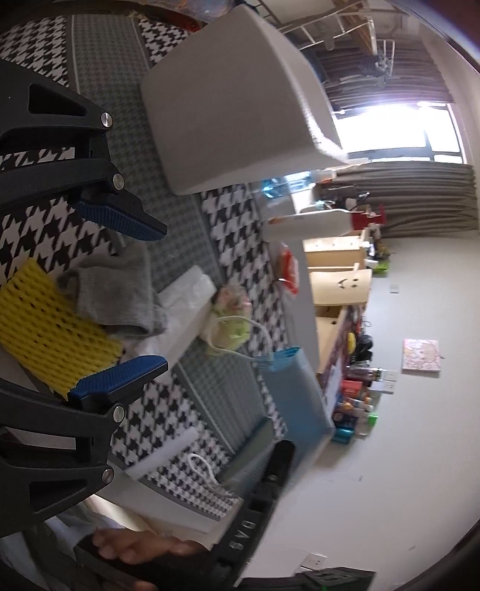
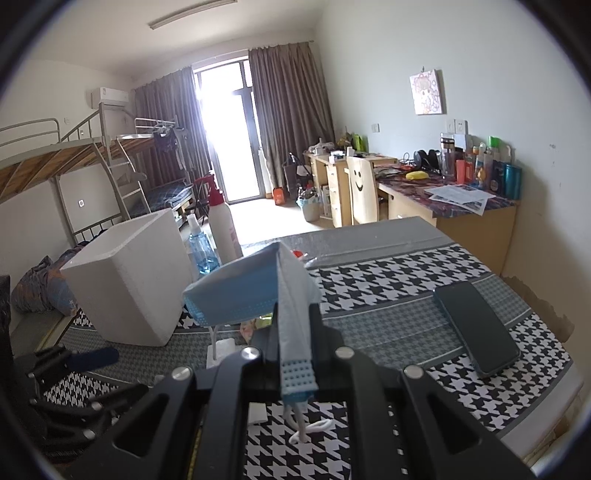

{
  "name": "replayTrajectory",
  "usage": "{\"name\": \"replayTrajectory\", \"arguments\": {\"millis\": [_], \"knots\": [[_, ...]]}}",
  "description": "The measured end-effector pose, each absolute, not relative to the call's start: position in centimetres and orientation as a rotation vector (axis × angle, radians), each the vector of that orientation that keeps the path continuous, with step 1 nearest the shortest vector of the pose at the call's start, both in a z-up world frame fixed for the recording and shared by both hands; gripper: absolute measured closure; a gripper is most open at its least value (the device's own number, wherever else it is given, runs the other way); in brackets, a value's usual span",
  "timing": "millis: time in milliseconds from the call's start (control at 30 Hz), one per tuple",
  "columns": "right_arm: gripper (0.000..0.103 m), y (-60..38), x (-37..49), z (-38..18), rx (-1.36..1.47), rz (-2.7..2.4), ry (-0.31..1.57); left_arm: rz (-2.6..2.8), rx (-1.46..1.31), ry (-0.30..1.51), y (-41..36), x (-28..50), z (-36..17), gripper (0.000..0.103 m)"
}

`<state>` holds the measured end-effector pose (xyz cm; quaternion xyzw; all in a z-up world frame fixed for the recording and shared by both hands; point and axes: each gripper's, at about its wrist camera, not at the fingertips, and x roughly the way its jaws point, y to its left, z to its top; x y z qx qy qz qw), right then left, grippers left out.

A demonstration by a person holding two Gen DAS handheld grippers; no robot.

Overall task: Organize soft objects
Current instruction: 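Lift the grey sock with the left gripper off the table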

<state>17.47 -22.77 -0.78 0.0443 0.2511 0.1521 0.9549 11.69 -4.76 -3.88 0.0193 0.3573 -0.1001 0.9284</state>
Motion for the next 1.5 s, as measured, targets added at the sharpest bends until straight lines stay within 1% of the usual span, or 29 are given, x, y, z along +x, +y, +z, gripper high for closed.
{"name": "replayTrajectory", "arguments": {"millis": [533, 567, 633, 700, 733, 800, 867, 900, 933, 1000, 1267, 1500], "knots": [[0.089, -22.7, 17.8, -1.6, 0.086, 0.296, 0.545, -0.199, 0.017, 0.850, -5.0, 13.4, -7.9, 0.038], [0.089, -22.6, 17.7, -1.6, 0.084, 0.295, 0.546, -0.197, 0.014, 0.854, -4.9, 13.5, -8.0, 0.040], [0.089, -22.6, 17.8, -1.6, 0.084, 0.295, 0.549, -0.197, 0.011, 0.864, -4.9, 13.7, -8.3, 0.048], [0.089, -22.6, 17.9, -1.8, 0.084, 0.295, 0.552, -0.201, 0.012, 0.875, -5.0, 13.8, -8.6, 0.053], [0.089, -22.6, 17.9, -1.8, 0.084, 0.295, 0.554, -0.200, 0.014, 0.879, -5.0, 13.9, -8.7, 0.057], [0.089, -22.6, 18.0, -2.0, 0.084, 0.295, 0.558, -0.197, 0.020, 0.887, -5.1, 14.1, -8.9, 0.062], [0.089, -22.7, 18.1, -2.1, 0.086, 0.295, 0.563, -0.193, 0.025, 0.893, -5.2, 14.2, -9.1, 0.070], [0.089, -22.7, 18.1, -2.1, 0.087, 0.295, 0.564, -0.185, 0.034, 0.904, -5.2, 14.4, -9.4, 0.081], [0.089, -22.7, 18.1, -2.1, 0.087, 0.295, 0.564, -0.182, 0.034, 0.907, -5.1, 14.5, -9.4, 0.086], [0.089, -22.7, 18.1, -2.1, 0.088, 0.298, 0.563, -0.188, 0.027, 0.903, -4.9, 14.5, -9.1, 0.090], [0.090, -22.2, 18.3, -1.1, 0.088, 0.317, 0.534, -0.188, 0.015, 0.816, -3.9, 13.5, -6.4, 0.091], [0.089, -21.4, 18.5, -0.5, 0.077, 0.335, 0.519, -0.176, 0.002, 0.777, -3.2, 13.3, -4.9, 0.091]]}}
